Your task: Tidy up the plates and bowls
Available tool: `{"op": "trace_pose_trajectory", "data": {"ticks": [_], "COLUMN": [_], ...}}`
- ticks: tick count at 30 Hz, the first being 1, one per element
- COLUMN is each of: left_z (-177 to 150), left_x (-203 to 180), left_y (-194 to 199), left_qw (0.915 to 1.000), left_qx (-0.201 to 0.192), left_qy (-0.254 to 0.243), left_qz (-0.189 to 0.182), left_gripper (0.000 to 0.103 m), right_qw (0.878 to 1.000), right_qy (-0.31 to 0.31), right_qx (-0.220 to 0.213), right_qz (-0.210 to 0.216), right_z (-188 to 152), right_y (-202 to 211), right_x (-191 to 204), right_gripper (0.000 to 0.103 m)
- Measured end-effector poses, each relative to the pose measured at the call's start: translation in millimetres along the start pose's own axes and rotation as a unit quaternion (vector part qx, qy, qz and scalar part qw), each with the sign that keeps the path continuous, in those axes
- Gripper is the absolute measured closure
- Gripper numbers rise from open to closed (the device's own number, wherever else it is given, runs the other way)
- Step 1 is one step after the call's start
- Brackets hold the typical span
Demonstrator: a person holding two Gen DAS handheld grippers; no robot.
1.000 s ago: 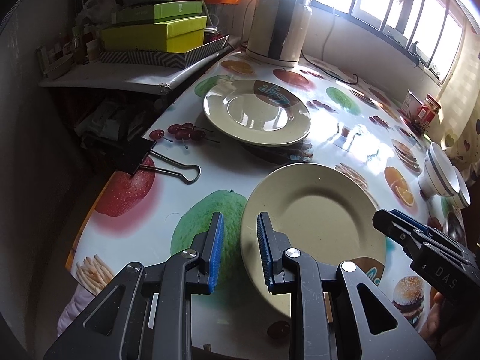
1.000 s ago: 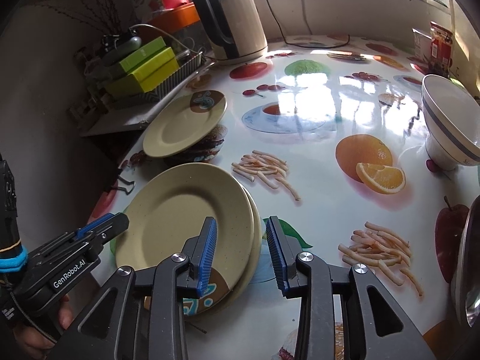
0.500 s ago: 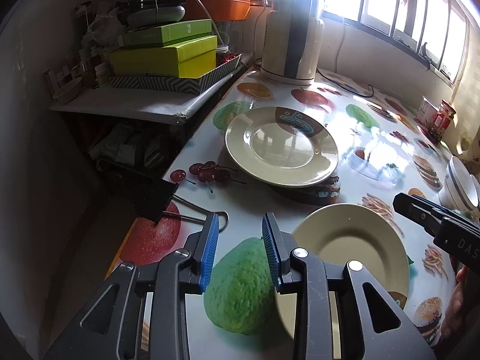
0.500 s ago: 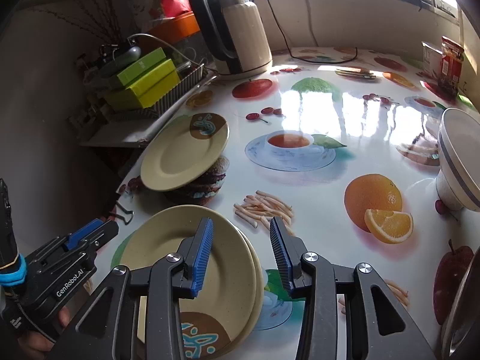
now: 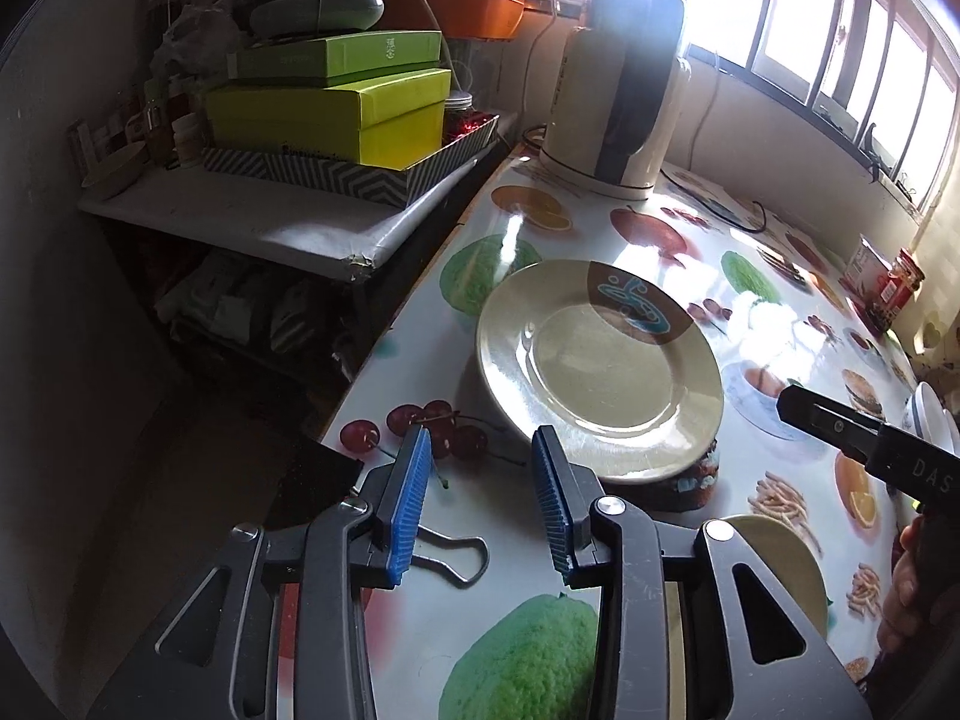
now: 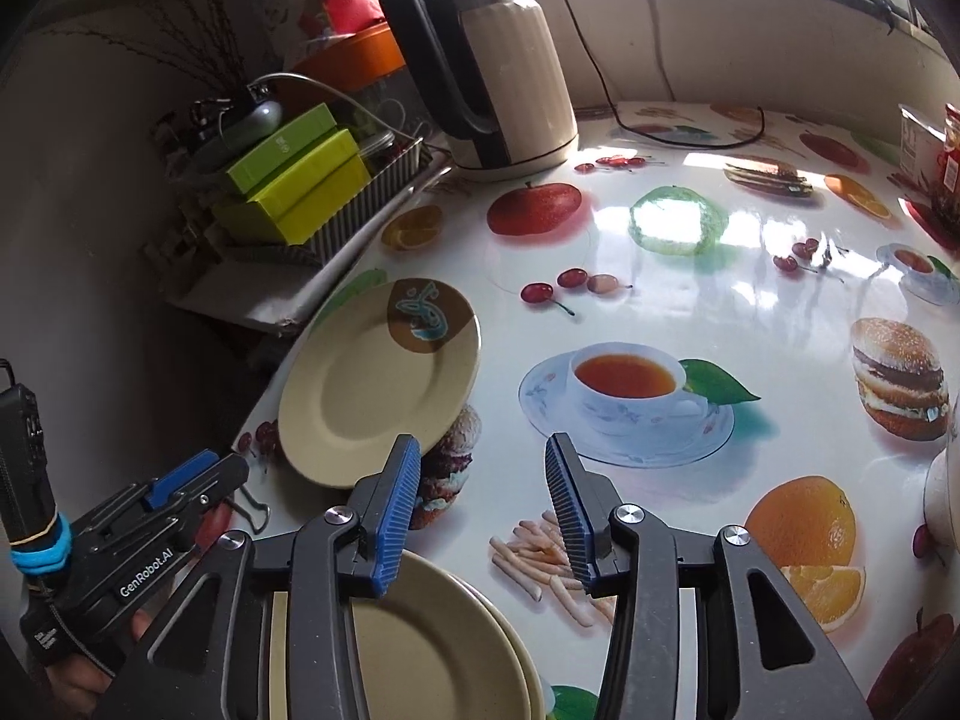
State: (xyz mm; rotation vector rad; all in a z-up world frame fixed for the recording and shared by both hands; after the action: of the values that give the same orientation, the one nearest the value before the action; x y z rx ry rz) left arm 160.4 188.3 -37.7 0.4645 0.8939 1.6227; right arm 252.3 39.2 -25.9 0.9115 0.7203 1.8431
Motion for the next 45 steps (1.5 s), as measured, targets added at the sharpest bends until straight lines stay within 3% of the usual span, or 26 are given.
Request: {"op": "trace_pose_trajectory", "data": {"ticks": [13,28,32,37,45], "left_z": [25.8,30.4,31.9,32.2,33.4], "left_x": [4.1,3.7,2.2,-0.5,0.1], "left_y": [-35.3,-57.3,-59.7,-64.3,-65.4], "left_qw": [0.9994,0.9986,0.9983,0.9980,0.9980], "left_qx": [0.019,0.035,0.036,0.042,0.040], "left_qy": [0.023,0.034,0.038,0.038,0.042], "left_qz": [-0.015,-0.020,-0.026,-0.027,-0.026], "left_gripper": [0.067,0.067,0.067,0.075,0.076], "right_qw": [1.000,0.999,0.999,0.998,0.997], "right_qy": [0.002,-0.003,-0.002,-0.002,0.001], "right_qx": [0.020,0.035,0.041,0.052,0.053], "right_qz": [0.010,0.021,0.029,0.037,0.047], "right_z": [35.3,44.7,44.8,43.7,43.3], "right_y": [-41.1,-70.9,-75.6,-81.8,-83.7], "right_x": [3.7,-0.9,-0.1,1.4,3.9], "right_gripper": [0.060,0.060,0.065,0.071,0.083]}}
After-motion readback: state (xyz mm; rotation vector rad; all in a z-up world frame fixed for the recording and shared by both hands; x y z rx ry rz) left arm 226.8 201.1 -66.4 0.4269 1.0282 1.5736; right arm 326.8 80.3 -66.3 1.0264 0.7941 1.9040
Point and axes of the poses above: each gripper's, at about its wrist camera, not at the fingertips, and y roughly against the way its jaws point, x to its left, z to its top, the point moved 4 cm from there along -y, roughly the way its jaws point, and after that the axes turned 4 degrees about -z, right-handed, at the moved point
